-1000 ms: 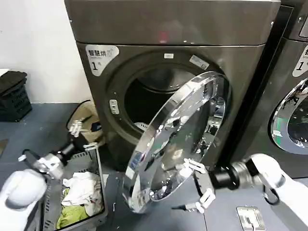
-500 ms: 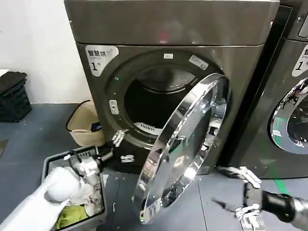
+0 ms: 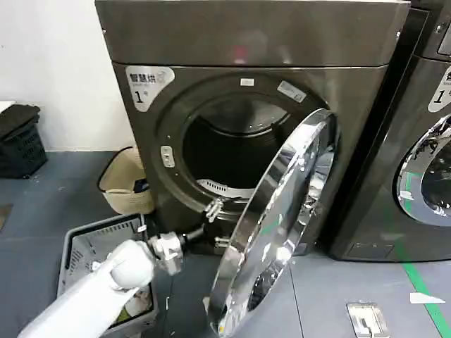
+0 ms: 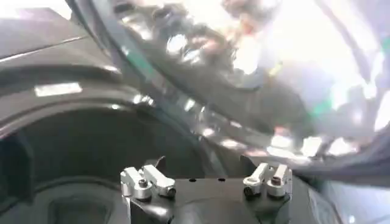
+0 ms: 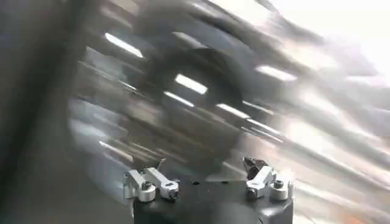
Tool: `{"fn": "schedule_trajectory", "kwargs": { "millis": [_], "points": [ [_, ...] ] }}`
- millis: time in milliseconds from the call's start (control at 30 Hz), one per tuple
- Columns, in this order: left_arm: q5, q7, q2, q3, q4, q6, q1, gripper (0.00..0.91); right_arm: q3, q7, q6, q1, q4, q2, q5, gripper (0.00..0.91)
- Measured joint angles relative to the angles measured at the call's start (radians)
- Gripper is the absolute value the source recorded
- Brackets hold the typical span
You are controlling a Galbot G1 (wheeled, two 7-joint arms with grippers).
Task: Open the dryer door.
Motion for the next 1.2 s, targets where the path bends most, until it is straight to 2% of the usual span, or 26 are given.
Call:
{"fn": "schedule_trajectory", "kwargs": {
  "millis": [67,133,333,633,1200],
  "points": [
    [0.0,0.0,-0.021,0.024,0.009,0.003,-0.019,0.907,0.057,0.069,-0.046,0.004,-0.046,0.023,-0.057,0.907],
    [0.001,0.0,-0.044,0.052,0.022,0.003,-0.039,0.907,0.103,0.109,-0.065,0.005,-0.093,0.033,-0.094,0.907],
    [0.011,-0.002,-0.109,0.128,0.057,-0.002,-0.097,0.907,0.226,0.213,-0.06,-0.006,-0.25,0.03,-0.164,0.907],
    [0.021,-0.001,-0.219,0.235,0.135,-0.005,-0.182,0.907,0.348,0.256,-0.068,-0.03,-0.427,0.001,-0.214,0.907],
    [0.039,0.0,-0.452,0.348,0.332,0.0,-0.314,0.907,0.38,0.253,-0.07,-0.028,-0.451,0.018,-0.219,0.907]
  ]
}}
